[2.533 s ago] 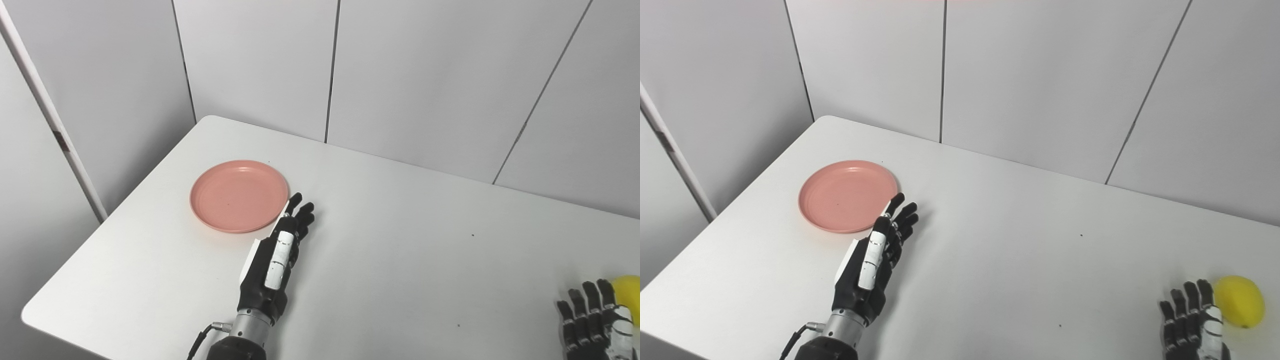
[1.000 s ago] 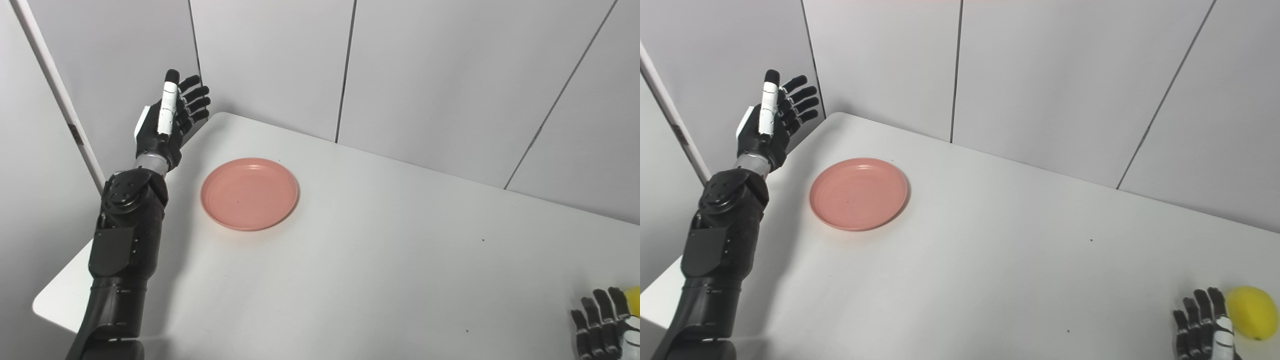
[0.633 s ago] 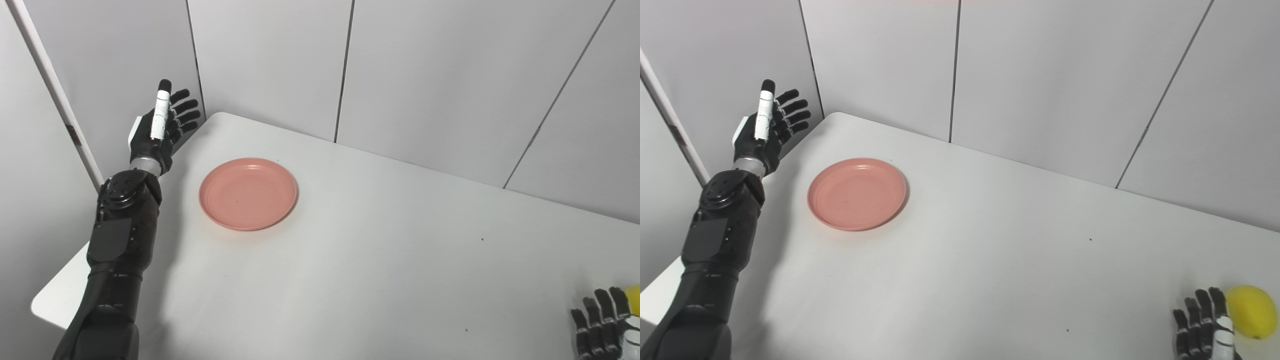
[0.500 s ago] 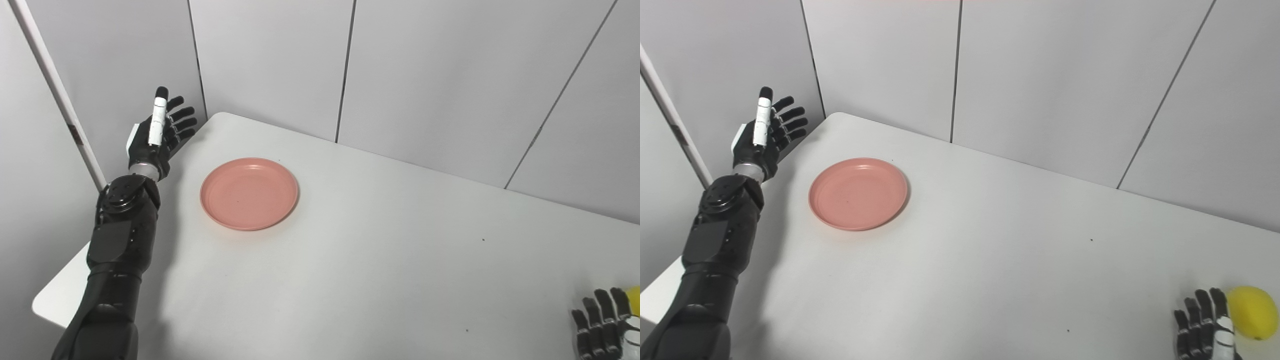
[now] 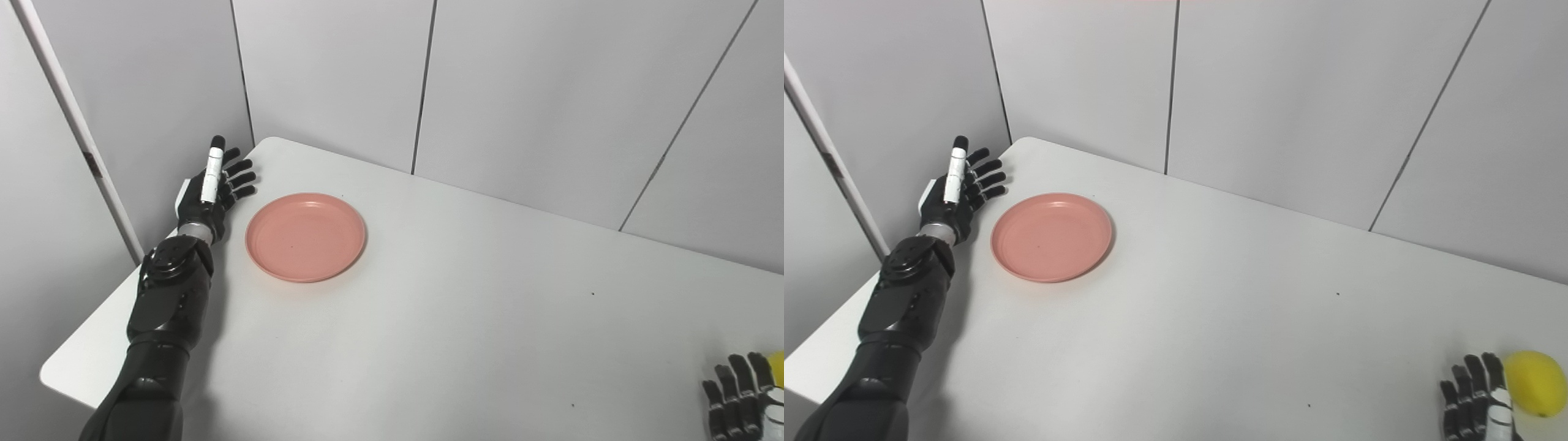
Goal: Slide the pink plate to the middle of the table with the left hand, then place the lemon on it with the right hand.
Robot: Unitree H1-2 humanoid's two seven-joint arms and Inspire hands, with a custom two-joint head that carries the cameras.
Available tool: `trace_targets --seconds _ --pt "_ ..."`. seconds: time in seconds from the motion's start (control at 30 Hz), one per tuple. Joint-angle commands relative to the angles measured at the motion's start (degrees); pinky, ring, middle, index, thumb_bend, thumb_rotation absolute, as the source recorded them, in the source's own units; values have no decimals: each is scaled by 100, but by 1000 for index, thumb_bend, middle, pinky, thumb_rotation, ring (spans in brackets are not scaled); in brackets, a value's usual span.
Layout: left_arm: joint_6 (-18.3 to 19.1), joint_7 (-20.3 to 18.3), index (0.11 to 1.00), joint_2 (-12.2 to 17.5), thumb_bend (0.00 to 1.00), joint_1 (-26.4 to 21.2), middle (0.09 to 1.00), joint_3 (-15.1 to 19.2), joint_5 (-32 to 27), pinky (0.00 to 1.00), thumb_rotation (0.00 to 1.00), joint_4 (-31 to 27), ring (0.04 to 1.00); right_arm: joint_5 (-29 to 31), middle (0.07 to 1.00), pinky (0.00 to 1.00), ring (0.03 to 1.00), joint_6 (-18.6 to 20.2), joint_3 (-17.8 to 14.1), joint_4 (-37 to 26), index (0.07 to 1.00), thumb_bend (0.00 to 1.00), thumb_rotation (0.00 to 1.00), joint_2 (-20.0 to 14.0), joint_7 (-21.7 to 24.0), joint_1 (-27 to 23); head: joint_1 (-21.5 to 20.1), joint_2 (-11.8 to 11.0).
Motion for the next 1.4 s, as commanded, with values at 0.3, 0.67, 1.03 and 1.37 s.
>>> trace_targets --seconds 0.3,0.67,1.03,1.37 --pt "-662 -210 812 41 926 -62 786 -104 75 774 884 346 771 -5 951 1000 974 172 22 299 948 693 741 147 -30 284 -6 5" --pt "-605 -305 823 -77 932 164 797 -50 -88 760 862 281 771 31 949 1000 971 235 12 237 947 671 732 166 -99 297 -22 36" --pt "-426 -440 829 -186 908 410 777 -186 -89 755 869 -165 760 8 946 1000 970 172 22 270 945 685 731 174 -83 290 -38 43" --pt "91 -419 825 -259 899 599 781 -432 -6 719 891 -905 753 30 952 1000 974 201 43 243 947 682 720 215 -77 294 -91 37"
